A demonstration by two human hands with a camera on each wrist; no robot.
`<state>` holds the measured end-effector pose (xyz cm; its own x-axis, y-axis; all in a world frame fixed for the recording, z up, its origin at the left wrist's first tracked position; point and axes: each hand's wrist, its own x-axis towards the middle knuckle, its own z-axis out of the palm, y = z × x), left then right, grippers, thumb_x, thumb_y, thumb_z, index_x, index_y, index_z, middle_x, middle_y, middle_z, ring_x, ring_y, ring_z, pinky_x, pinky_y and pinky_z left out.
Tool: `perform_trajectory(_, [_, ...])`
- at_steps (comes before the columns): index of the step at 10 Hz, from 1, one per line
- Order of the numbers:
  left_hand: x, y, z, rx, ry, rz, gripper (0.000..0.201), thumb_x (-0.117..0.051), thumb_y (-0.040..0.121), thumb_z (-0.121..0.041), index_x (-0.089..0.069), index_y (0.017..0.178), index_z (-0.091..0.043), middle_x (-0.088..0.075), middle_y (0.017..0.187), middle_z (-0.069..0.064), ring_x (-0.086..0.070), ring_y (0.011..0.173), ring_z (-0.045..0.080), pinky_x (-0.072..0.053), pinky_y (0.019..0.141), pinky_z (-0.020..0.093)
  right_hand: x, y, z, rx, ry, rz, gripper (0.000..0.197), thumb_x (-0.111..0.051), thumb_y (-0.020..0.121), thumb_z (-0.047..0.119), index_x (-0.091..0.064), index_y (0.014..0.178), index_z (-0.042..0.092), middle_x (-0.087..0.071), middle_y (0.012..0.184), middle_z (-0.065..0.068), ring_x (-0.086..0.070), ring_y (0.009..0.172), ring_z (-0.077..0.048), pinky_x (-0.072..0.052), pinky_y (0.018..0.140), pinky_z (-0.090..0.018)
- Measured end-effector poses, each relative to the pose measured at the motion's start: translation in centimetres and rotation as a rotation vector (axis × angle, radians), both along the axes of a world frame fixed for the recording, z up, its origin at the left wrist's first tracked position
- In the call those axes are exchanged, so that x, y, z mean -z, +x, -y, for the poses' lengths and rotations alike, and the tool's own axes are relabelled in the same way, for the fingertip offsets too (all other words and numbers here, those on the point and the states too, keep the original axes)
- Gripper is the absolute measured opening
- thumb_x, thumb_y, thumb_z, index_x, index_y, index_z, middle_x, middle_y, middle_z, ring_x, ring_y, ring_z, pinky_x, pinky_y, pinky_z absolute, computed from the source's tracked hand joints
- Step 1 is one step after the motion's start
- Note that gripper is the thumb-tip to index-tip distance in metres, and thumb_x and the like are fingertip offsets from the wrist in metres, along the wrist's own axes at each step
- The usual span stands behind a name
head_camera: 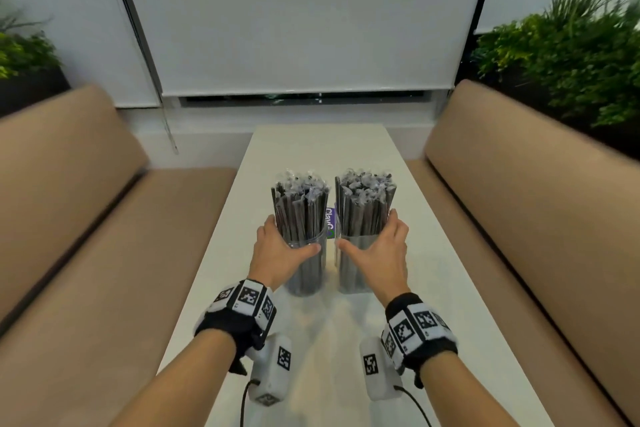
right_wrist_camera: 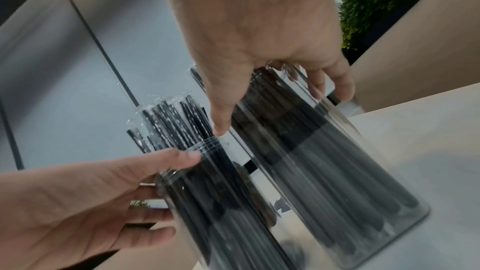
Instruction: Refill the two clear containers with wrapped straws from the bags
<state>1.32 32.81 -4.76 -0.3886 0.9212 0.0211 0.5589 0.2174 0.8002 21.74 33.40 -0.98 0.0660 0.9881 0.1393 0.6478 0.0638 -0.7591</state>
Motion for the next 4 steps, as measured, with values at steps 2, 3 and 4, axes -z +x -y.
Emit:
perform_trajectory(2, [-0.7, -0.3, -3.4, -0.026, 0.004, 0.029, 0.102, -0.081, 0.044, -0.066, -0.051, 0.129, -0.018, -0.065, 0.116, 0.003, -0.065, 0.109, 0.023, -0.055, 0.094, 0.045, 0.0, -1.4, -2.0, 0.065, -0.020, 0.105, 0.123, -0.070, 0.073, 0.066, -0.001, 0.155, 0.005, -0.029, 0.145, -0.013, -0.044, 0.126, -0.036, -0.047, 0.093, -0.046])
perform_trajectory(3, [-3.3, 0.9, -2.4, -0.020, -0.022, 0.055, 0.112, -0.081, 0.047, -0.065, -0.042, 0.139, -0.013, -0.058, 0.129, 0.010, -0.057, 0.122, 0.029, -0.050, 0.102, 0.047, -0.7, -1.8, -2.3, 0.074, -0.051, 0.147, 0.125, -0.067, 0.073, 0.070, 0.003, 0.155, 0.005, -0.028, 0.145, -0.014, -0.044, 0.125, -0.036, -0.046, 0.093, -0.045])
perform_trajectory(4, [-5.6, 2.1, 0.2, 0.007, -0.077, 0.097, 0.119, -0.082, 0.073, -0.047, -0.007, 0.156, -0.007, -0.023, 0.156, 0.018, -0.023, 0.148, 0.032, -0.028, 0.118, 0.045, -0.8, -0.9, -1.7, 0.096, -0.077, 0.089, 0.126, -0.067, 0.073, 0.070, 0.008, 0.155, 0.012, -0.023, 0.149, -0.015, -0.042, 0.127, -0.039, -0.040, 0.100, -0.048])
